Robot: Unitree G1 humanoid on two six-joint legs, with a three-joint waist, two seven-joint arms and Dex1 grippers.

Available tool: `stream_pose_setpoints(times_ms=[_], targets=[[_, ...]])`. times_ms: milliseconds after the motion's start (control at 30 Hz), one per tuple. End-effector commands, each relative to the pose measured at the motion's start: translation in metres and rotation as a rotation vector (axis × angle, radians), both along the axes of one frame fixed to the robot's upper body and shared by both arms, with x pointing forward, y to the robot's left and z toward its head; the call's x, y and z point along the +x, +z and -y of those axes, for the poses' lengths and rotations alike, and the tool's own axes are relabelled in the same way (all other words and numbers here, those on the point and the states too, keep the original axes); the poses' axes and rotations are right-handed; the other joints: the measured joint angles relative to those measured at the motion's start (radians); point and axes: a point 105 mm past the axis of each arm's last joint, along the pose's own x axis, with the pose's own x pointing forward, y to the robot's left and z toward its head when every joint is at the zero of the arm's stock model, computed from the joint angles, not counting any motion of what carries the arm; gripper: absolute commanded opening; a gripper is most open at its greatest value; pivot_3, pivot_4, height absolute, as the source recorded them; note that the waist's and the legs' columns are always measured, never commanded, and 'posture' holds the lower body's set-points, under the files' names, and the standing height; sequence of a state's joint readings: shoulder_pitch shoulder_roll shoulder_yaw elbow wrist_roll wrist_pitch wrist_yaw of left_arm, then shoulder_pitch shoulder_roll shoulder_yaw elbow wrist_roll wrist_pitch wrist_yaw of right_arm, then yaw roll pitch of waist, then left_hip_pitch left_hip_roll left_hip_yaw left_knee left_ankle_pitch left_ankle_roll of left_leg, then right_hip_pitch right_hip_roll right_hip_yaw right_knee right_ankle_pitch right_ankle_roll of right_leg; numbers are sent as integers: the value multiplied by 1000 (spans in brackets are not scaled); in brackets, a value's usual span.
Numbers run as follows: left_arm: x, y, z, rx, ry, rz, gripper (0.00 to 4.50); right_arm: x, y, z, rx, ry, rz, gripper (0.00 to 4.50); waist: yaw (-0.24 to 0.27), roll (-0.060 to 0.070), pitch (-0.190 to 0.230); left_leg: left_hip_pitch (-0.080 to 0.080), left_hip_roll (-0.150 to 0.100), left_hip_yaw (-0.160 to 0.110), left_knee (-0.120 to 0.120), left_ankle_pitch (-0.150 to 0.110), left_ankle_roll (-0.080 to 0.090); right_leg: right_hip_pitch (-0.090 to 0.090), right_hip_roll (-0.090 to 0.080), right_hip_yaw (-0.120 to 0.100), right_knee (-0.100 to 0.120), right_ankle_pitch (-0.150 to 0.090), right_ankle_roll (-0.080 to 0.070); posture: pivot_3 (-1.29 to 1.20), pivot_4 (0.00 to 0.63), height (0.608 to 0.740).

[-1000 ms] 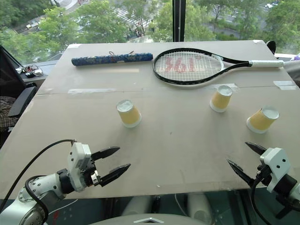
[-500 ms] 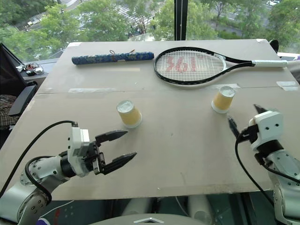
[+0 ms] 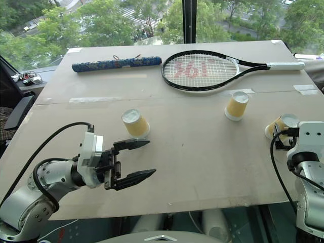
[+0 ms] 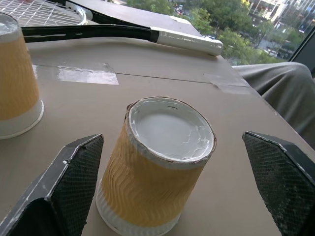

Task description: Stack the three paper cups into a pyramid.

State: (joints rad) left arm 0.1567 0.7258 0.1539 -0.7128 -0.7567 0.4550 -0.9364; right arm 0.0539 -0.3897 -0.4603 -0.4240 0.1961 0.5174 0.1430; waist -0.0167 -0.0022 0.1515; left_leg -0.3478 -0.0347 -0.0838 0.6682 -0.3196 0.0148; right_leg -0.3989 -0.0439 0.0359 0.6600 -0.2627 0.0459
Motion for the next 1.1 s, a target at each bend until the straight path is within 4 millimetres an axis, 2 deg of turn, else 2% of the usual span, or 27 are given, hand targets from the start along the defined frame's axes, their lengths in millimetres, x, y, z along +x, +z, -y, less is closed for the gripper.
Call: stream_pose_setpoints(times_ms=[33,133,167,200,267,333,433,500,567,633,667,767,833,900,1000,1100], targets=[[-5,9,6,-5,-35,28,4424,6,5,7,61,-24,17,4500,1,0,0,0,0,0,0,0,0,0,0,0,0,0,0,0,150,740],[-3,9,6,-5,-26,29,4424,13,2,15,92,-29,7,4500,2,0,0,0,0,0,0,0,0,0,0,0,0,0,0,0,150,740],[-3,9,6,-4,-24,29,4500,14,2,17,98,-32,7,3958,3,0,0,0,0,0,0,0,0,0,0,0,0,0,0,0,150,740],[-3,9,5,-5,-18,27,4500,15,3,19,92,-28,8,3729,4,1,0,0,0,0,0,0,0,0,0,0,0,0,0,0,150,740],[-3,8,4,-8,-8,21,4500,16,4,21,89,-14,8,2794,3,1,1,-1,0,0,0,0,0,0,0,0,-1,0,0,0,150,740],[-4,3,2,-10,10,10,4500,14,6,23,67,16,0,2247,3,1,1,-1,0,0,0,0,0,0,0,0,-1,0,0,0,150,740],[-3,-1,-3,-25,54,-4,4500,8,10,19,69,107,-5,2247,3,2,1,-1,0,0,-1,0,1,0,0,0,-1,0,0,0,150,740],[1,-6,-12,-19,104,2,4500,-3,17,-6,68,330,-24,2247,4,3,2,-1,1,0,-1,-2,3,0,0,0,-2,0,0,0,150,740],[5,-10,-22,-21,168,14,4500,-20,18,-40,27,595,-90,2247,5,5,3,-1,1,0,-1,-3,5,0,0,0,-2,0,0,0,150,740],[7,-12,-28,-34,204,13,4500,-30,15,-62,-16,745,-139,2247,2,5,3,-1,2,0,-1,-3,6,0,1,-1,-2,0,0,0,150,740],[7,-12,-31,-73,217,8,4500,-31,14,-82,-10,829,-142,2247,-1,4,4,0,2,0,0,-3,6,1,1,-1,-2,0,0,0,150,740],[0,-21,-44,-67,228,-29,4500,-17,21,-144,-4,1014,-88,2247,-22,0,6,2,4,3,0,-3,6,2,4,3,-1,0,0,0,150,740],[-5,-24,-51,-79,231,-79,4500,-1,26,-173,-6,1066,-52,2247,-27,0,8,3,6,5,1,-3,5,2,6,5,-1,1,-2,0,150,740],[-8,-25,-53,-81,229,-96,4500,10,29,-192,-31,1099,-36,2247,-21,-1,8,3,6,3,1,-3,5,1,6,3,-1,2,-3,0,150,740],[-12,-24,-52,-79,229,-99,4500,18,33,-219,-21,1193,-18,2247,5,-2,8,0,4,-1,1,0,0,1,4,-1,-2,2,-3,0,150,740],[-15,-23,-54,-87,252,-95,4500,22,30,-239,-32,1278,-22,2247,7,-2,8,-3,3,-3,1,0,0,-2,2,-4,-5,2,-3,0,150,740]])
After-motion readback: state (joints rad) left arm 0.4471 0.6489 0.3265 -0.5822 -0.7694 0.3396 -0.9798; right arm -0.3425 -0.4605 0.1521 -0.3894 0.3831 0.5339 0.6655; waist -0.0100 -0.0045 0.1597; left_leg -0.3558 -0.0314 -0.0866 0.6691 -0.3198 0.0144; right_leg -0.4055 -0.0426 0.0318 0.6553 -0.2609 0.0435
